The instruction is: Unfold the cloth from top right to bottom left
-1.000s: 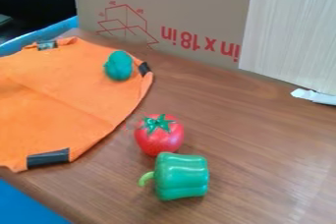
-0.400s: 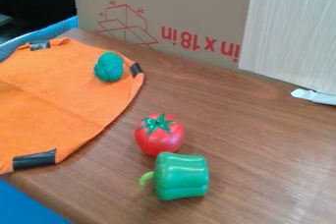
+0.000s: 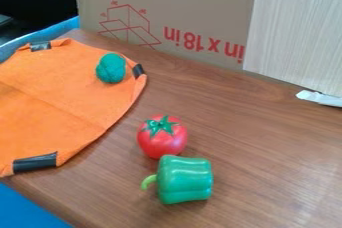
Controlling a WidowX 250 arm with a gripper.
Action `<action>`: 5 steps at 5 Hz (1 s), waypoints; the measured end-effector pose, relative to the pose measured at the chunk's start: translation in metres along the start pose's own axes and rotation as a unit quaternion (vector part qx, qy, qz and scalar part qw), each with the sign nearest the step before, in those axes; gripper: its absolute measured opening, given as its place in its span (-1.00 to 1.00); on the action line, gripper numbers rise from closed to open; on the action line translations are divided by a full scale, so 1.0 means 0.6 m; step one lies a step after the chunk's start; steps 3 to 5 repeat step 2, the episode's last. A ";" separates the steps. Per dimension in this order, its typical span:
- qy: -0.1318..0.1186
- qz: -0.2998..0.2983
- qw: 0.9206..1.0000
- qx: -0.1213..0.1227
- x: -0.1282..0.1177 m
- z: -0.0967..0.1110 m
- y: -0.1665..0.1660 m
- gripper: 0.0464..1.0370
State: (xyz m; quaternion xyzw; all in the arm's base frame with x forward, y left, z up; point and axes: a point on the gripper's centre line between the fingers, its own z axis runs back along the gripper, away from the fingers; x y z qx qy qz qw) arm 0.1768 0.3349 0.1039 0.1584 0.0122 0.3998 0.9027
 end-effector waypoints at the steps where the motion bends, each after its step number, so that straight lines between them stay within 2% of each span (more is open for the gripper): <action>1: 0.007 -0.014 0.999 -0.033 -0.005 0.041 0.008 0.93; 2: 0.018 -0.045 0.995 -0.089 -0.030 0.106 0.001 0.93; 5: 0.018 -0.045 0.995 -0.089 -0.030 0.106 0.001 0.93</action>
